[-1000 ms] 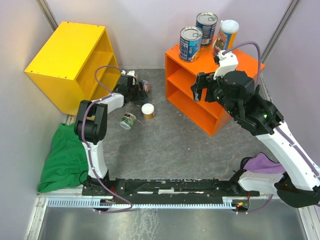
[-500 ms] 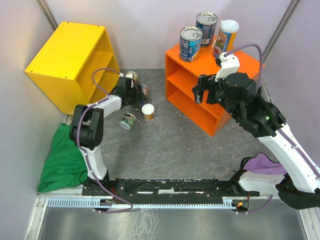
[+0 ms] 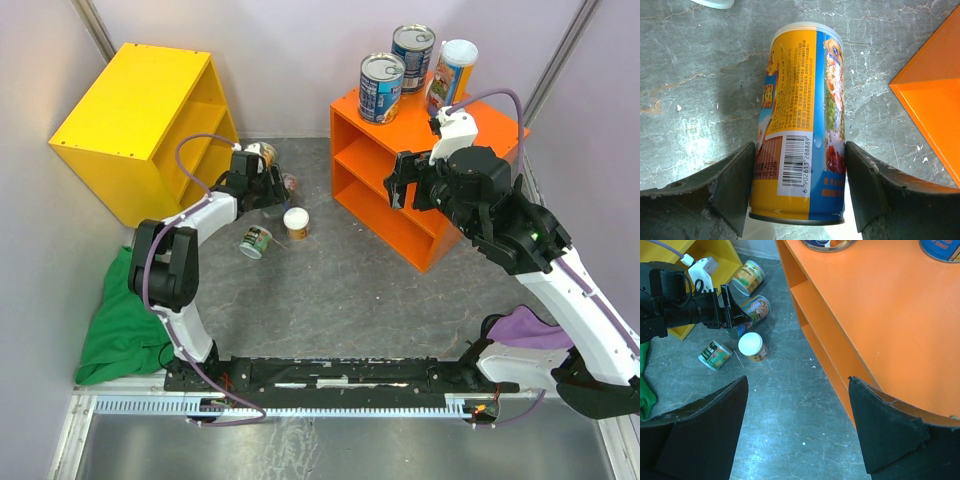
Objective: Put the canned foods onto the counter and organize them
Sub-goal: Move the canned food to the center of the board.
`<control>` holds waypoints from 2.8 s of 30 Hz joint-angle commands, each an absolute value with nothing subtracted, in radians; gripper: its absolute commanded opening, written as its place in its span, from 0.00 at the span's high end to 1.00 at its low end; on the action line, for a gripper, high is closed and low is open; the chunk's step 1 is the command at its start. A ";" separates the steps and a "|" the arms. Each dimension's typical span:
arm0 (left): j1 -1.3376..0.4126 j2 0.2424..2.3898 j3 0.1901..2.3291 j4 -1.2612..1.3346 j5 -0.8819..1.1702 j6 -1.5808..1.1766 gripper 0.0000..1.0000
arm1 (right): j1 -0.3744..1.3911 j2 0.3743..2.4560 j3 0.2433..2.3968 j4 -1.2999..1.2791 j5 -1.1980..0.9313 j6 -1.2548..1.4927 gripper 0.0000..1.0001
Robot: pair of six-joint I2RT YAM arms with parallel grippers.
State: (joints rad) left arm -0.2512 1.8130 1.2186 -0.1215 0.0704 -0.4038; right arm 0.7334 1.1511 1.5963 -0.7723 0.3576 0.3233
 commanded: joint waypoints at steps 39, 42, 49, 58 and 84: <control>-0.414 1.323 0.963 -0.203 -0.019 -0.517 0.97 | 0.829 1.173 1.563 -0.733 0.333 0.366 0.13; -0.456 1.292 0.913 -0.209 -0.057 -0.536 0.97 | 0.847 1.175 1.552 -0.733 0.347 0.367 0.13; -0.581 1.211 0.793 -0.216 -0.176 -0.593 0.97 | 0.886 1.180 1.519 -0.729 0.371 0.378 0.13; -0.708 1.147 0.659 -0.236 -0.283 -0.702 0.97 | 0.964 1.214 1.483 -0.737 0.399 0.401 0.13; -0.755 0.791 0.557 -0.423 -0.420 -0.968 0.71 | 1.121 1.617 1.563 -0.727 0.273 0.569 0.14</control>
State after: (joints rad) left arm -0.7498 0.8703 0.5640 -0.3637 -0.3660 -0.8803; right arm 1.1000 1.5723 1.4979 -0.7635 0.3058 0.5316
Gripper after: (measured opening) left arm 0.247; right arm 0.866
